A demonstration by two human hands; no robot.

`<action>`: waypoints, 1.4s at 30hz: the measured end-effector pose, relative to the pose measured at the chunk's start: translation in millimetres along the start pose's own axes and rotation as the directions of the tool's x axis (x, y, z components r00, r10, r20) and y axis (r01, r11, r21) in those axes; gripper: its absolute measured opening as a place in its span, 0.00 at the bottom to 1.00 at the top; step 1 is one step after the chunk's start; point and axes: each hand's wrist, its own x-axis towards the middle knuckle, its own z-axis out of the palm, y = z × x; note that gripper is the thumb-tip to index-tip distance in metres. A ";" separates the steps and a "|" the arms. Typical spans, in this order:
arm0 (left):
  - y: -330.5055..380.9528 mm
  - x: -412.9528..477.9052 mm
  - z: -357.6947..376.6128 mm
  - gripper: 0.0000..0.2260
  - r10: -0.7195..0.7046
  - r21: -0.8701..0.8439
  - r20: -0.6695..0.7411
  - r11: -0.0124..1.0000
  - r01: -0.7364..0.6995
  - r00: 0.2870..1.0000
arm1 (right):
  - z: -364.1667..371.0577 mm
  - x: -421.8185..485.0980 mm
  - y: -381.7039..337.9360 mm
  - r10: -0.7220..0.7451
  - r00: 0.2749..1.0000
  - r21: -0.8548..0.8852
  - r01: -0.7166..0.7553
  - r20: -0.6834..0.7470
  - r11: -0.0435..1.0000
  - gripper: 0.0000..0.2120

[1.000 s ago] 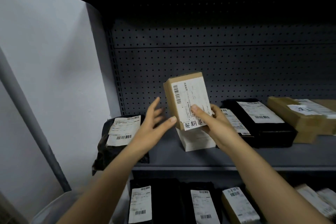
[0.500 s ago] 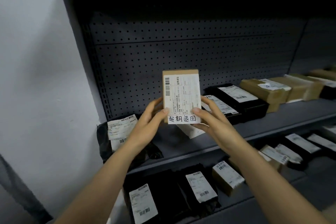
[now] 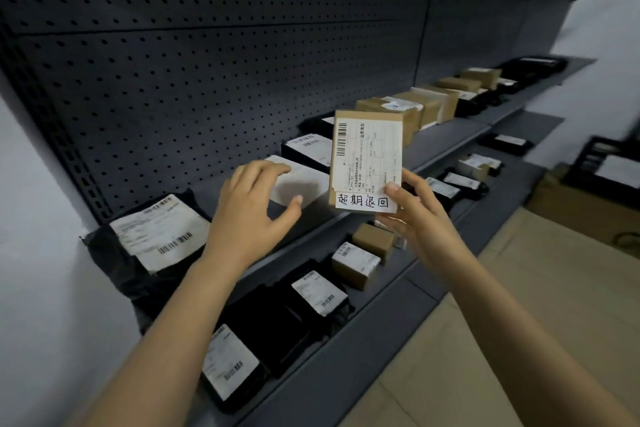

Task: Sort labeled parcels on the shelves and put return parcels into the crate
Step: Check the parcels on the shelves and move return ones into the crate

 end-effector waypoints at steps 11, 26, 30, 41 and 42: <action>70.5 16.8 57.6 0.20 0.159 -0.090 0.071 0.984 -0.152 0.985 | -76.1 -40.1 -13.3 -0.036 0.985 -0.059 0.026 -0.171 0.998 0.28; 248.9 51.1 233.3 0.19 0.357 -0.229 0.227 0.924 -0.307 0.906 | -297.3 -87.1 20.8 0.070 0.806 0.132 0.011 -0.588 0.991 0.22; 294.3 42.3 296.4 0.18 0.379 -0.322 0.301 0.904 -0.281 0.875 | -355.8 -107.6 39.9 0.133 0.718 0.168 -0.022 -0.683 0.986 0.18; 366.2 87.5 462.6 0.18 0.445 -0.458 0.472 0.861 -0.220 0.761 | -489.2 -68.3 84.5 0.256 0.476 0.265 -0.049 -0.841 0.963 0.17; 372.5 100.5 481.4 0.18 0.455 -0.473 0.474 0.854 -0.218 0.753 | -502.6 -53.5 86.9 0.258 0.464 0.267 -0.049 -0.847 0.962 0.17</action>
